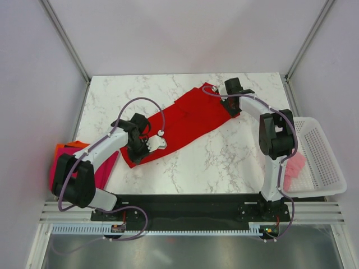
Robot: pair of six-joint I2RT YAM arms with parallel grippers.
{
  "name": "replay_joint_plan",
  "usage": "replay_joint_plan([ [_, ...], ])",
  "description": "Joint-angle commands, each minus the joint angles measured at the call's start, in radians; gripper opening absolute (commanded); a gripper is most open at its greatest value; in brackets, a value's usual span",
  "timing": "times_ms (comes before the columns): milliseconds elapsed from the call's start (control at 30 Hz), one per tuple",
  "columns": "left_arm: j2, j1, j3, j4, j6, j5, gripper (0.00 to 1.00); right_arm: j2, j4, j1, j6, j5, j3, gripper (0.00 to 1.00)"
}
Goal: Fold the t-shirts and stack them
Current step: Fold the tshirt
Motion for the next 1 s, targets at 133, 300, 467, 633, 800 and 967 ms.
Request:
replay_joint_plan([
  [133, -0.017, -0.025, 0.017, -0.036, -0.069, 0.029, 0.02, 0.072, 0.003, -0.016, 0.016, -0.013, 0.069, 0.32],
  [300, 0.017, -0.089, 0.023, -0.049, -0.059, 0.044, 0.02, 0.174, 0.012, -0.020, 0.002, -0.001, 0.167, 0.27],
  [467, 0.114, -0.230, 0.034, -0.048, -0.063, 0.111, 0.02, 0.316, 0.013, -0.022, -0.013, 0.016, 0.323, 0.28],
  [633, 0.246, -0.374, 0.090, -0.002, -0.092, 0.173, 0.02, 0.427, 0.012, -0.022, -0.036, 0.028, 0.532, 0.30],
  [800, 0.452, -0.482, 0.257, 0.055, -0.140, 0.242, 0.02, 0.552, 0.015, -0.020, -0.051, 0.013, 0.734, 0.33],
  [967, 0.580, -0.579, 0.441, 0.037, -0.195, 0.334, 0.13, 0.625, 0.113, -0.002, -0.050, -0.013, 0.817, 0.36],
])
